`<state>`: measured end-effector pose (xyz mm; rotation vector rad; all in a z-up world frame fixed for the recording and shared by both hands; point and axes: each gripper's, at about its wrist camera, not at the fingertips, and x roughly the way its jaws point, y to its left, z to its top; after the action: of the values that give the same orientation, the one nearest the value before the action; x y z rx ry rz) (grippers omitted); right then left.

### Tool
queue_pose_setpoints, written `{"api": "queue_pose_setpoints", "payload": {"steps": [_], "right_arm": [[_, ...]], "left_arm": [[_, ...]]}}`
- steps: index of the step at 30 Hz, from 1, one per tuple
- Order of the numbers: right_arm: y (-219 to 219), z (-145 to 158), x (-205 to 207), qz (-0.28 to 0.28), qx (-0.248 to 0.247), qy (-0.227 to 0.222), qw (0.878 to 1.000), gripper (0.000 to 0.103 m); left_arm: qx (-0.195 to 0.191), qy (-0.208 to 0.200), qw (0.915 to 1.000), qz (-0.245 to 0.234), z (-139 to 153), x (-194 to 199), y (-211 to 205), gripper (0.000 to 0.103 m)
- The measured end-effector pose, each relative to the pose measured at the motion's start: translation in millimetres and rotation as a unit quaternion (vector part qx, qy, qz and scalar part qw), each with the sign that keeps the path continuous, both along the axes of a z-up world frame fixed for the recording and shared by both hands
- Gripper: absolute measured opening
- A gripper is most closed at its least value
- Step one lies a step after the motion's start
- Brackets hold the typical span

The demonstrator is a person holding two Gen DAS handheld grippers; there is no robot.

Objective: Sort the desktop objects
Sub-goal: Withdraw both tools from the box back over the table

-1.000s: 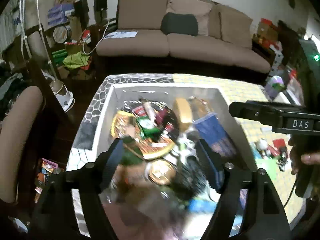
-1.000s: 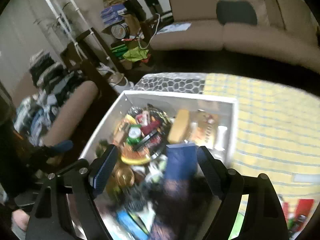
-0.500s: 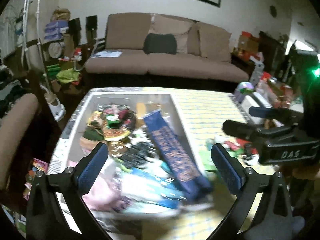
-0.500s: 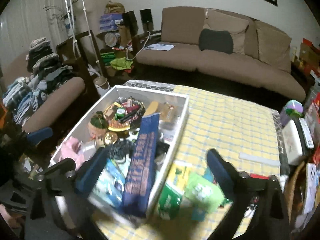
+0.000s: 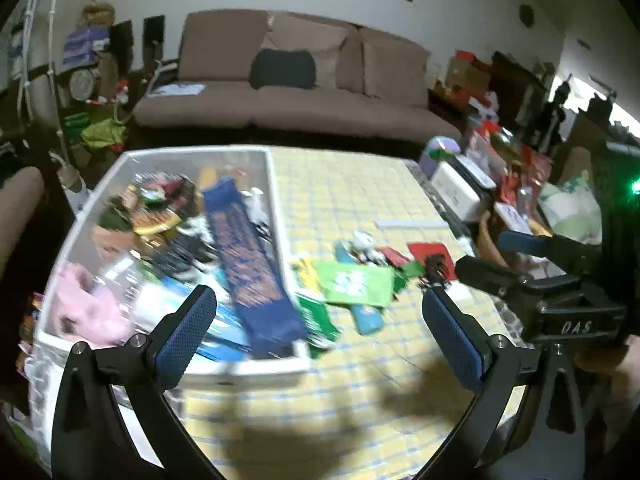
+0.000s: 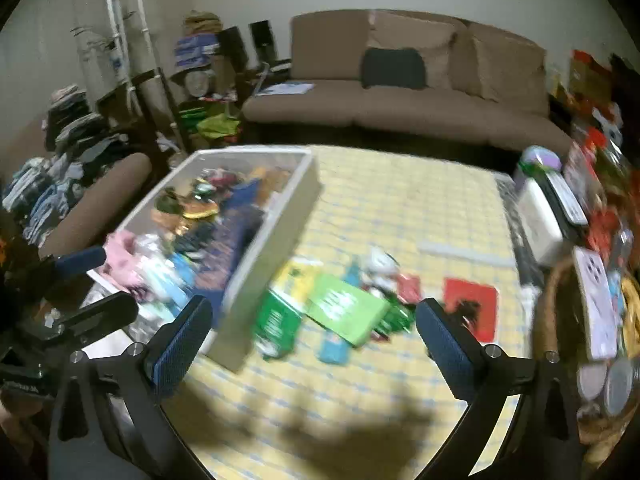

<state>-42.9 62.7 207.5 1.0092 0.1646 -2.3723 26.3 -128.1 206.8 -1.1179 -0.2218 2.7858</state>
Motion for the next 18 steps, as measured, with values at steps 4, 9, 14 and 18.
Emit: {"api": "queue_pose_setpoints", "payload": {"steps": [4, 9, 14, 18], "right_arm": [[47.4, -20.1, 1.8, -0.027, -0.001, 0.003, 1.0, 0.103], [102.6, -44.6, -1.8, -0.062, -0.035, -0.004, 0.997, 0.103], [145.0, -71.5, -12.9, -0.096, -0.064, -0.021, 0.993, 0.103], [161.4, -96.3, -20.9, -0.107, -0.073, -0.031, 0.991, 0.103]], "left_arm": [[-0.002, -0.003, 0.9997, -0.026, -27.0, 1.1, 39.1, 0.103], [-0.019, -0.009, 0.9976, -0.065, -68.9, 1.5, 86.1, 0.103], [-0.01, -0.035, 0.9974, -0.062, -106.2, -11.8, 113.1, 0.103], [-0.015, -0.039, 0.998, -0.048, -128.7, -18.8, 124.1, 0.103]]}}
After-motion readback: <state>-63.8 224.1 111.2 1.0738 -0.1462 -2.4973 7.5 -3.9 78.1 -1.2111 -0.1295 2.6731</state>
